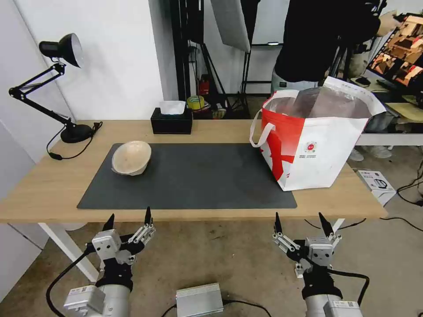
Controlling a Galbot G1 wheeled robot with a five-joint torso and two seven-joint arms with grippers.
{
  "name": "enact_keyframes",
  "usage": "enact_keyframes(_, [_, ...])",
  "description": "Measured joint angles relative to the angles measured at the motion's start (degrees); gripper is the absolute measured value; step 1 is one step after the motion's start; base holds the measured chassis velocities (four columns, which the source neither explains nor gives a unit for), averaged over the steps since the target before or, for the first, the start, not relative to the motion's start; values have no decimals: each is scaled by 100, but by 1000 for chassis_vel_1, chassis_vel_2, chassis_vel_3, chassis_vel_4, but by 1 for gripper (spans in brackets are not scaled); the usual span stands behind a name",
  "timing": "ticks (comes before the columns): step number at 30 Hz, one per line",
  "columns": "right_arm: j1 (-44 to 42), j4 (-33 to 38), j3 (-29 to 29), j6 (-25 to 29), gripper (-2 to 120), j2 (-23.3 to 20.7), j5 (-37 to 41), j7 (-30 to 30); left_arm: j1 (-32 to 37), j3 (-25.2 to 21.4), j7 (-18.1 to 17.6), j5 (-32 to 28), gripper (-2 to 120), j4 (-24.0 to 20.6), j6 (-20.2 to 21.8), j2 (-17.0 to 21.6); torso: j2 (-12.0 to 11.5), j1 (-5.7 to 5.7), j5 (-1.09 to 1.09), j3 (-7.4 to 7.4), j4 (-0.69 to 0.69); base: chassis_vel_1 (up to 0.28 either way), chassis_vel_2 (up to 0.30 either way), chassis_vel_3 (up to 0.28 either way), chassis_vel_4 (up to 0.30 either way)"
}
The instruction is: Pick up the trash from the table and place it into the takeout bag.
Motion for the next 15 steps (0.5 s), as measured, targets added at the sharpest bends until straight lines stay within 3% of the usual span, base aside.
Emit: enact_keyframes(15, [-27,-22,-37,-14,100,-6,-26,-2,-1,-22,-11,-6,100,-21,-5,-11,0,0,0,0,0,0,0,0,0])
